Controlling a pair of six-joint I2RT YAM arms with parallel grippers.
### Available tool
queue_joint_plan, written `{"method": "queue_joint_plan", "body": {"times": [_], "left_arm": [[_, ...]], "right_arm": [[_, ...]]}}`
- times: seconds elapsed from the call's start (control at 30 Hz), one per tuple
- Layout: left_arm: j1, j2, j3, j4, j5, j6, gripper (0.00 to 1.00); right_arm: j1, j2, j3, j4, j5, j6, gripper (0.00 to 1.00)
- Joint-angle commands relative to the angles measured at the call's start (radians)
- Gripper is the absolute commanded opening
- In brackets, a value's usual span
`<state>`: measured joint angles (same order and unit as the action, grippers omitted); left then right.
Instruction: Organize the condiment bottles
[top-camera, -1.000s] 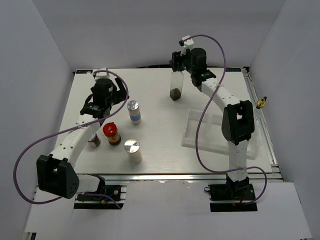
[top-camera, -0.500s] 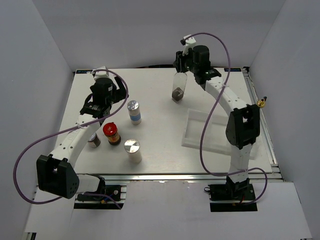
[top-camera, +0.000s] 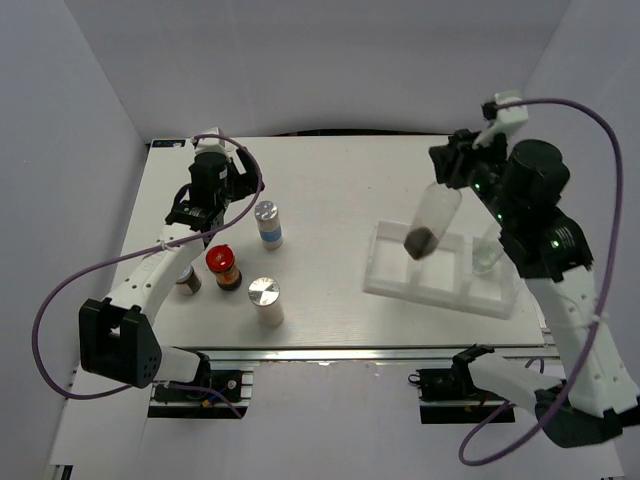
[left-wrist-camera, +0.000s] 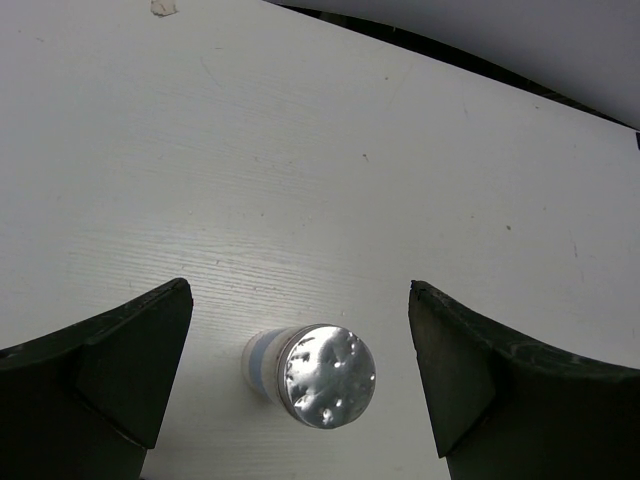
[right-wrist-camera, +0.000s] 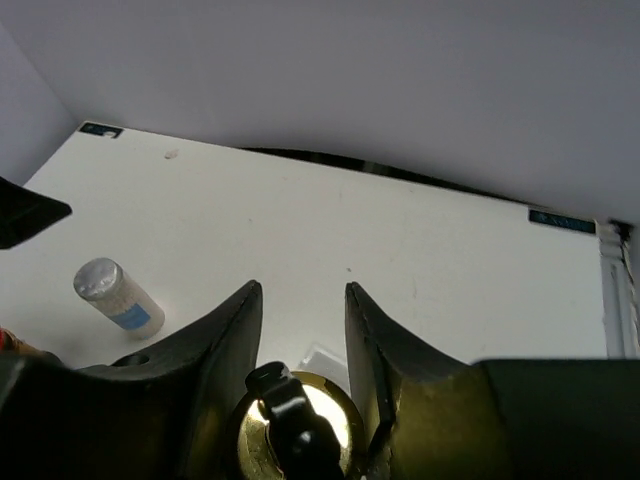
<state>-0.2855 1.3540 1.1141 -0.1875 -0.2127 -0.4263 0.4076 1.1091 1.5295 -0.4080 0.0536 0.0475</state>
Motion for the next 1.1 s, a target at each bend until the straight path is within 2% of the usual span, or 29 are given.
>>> {"method": "queue_joint_plan", "body": {"times": [0.0,0.23,0.27,0.37,0.57,0.73,0.9,1.07], "left_arm": [[-0.004,-0.007,0.049,0.048,0.048,0.011,0.98],[-0.004,0.002,0.052,0.072,0.068,0.014,0.98],[-0.004,0.007,0.053,0.074,0.073,0.015,0.98],[-0.004,0.014,0.058,0.074,0.072,0.018,0.98],[-0.004,0.034,0.072,0.063,0.062,0.034,0.98],[-0.004,0.037,0.056,0.078,0.056,0.050,0.98],[-0.004,0.043,0.055,0.083,0.081,0.060,0.98],[-0.004,0.037,0.041,0.074,0.055,0.078,0.98]], "right_arm": [[-0.001,-0.081,-0.045,-0.144,0.195,0.084,0.00],[-0.001,-0.247,-0.037,-0.431,0.426,0.186,0.00],[-0.003,-0.255,-0.040,-0.472,0.507,0.202,0.00],[-0.001,-0.278,-0.069,-0.497,0.648,0.233,0.00],[-0.001,-0.285,-0.135,-0.445,0.837,0.232,0.00],[-0.003,-0.262,-0.158,-0.382,0.890,0.206,0.00],[-0.015,-0.241,-0.245,-0.224,0.995,0.158,0.00],[-0.096,-0.245,-0.330,-0.094,0.974,0.104,0.00]]}}
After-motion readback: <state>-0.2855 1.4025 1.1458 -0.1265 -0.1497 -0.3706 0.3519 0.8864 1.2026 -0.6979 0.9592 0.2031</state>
